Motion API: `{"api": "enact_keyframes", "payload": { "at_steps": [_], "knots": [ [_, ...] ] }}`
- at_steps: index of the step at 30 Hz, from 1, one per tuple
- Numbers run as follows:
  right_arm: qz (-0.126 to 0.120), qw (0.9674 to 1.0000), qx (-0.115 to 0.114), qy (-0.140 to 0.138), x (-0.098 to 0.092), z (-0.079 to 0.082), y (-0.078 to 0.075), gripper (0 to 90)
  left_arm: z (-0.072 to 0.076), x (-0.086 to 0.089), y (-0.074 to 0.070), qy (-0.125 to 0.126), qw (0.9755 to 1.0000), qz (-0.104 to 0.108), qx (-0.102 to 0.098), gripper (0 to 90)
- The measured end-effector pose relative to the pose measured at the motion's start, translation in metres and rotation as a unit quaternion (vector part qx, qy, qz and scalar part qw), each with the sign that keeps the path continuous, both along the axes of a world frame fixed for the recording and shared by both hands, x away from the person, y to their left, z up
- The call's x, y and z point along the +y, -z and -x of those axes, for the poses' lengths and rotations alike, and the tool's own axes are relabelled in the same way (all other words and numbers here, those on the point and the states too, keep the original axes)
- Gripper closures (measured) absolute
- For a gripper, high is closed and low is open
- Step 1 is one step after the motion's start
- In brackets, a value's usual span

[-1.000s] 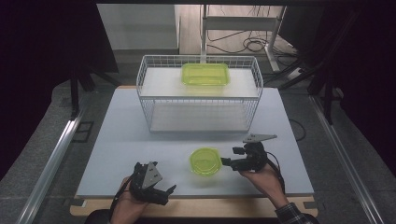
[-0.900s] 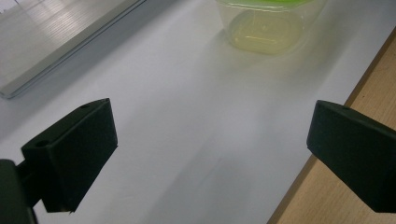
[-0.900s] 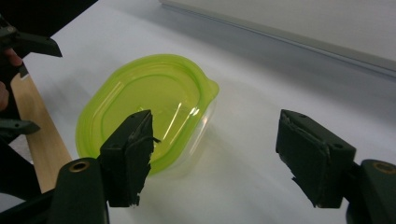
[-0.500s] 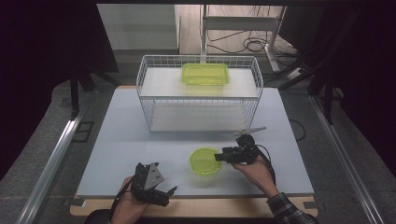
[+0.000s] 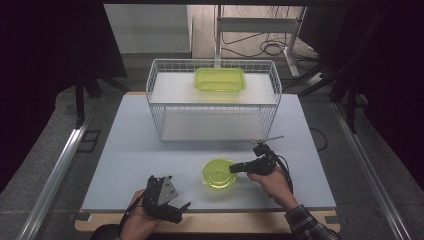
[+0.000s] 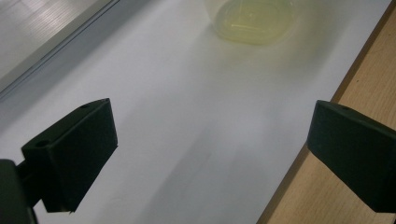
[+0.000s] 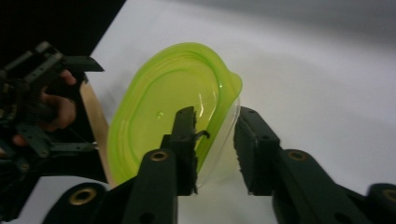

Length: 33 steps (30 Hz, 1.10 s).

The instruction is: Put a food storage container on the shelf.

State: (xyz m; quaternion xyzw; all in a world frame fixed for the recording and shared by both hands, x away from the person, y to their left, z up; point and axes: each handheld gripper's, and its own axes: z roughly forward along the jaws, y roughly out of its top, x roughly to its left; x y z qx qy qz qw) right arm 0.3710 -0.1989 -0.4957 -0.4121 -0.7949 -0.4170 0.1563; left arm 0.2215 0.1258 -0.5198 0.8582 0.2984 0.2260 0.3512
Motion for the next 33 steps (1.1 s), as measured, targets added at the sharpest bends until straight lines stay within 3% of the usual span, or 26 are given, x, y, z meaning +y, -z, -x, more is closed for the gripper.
{"api": "enact_keyframes", "payload": {
  "at_steps": [6, 10, 18, 23, 33],
  "knots": [
    [-0.023, 0.9995, 0.019, -0.011, 0.004, 0.003, -0.004, 81.0, 0.0, 0.0, 0.0, 0.0, 1.0, 0.0, 0.0, 1.9],
    [-0.017, 0.9997, 0.007, -0.016, 0.007, 0.007, -0.009, 81.2, 0.0, 0.0, 0.0, 0.001, 1.0, -0.001, -0.001, 1.9],
    [-0.043, 0.999, -0.002, -0.008, 0.003, 0.008, -0.02, 81.3, 0.0, 0.002, -0.002, -0.004, 0.9999, 0.011, -0.006, 1.6],
    [-0.062, 0.9979, -0.02, 0.005, -0.002, 0.008, -0.031, 81.2, -0.001, 0.003, -0.002, -0.009, 0.9998, 0.017, -0.005, 1.0],
    [-0.08, 0.9954, -0.048, 0.02, -0.007, 0.005, -0.056, 81.2, -0.001, 0.001, -0.001, -0.007, 0.9999, 0.012, -0.002, 0.9]
  ]
}}
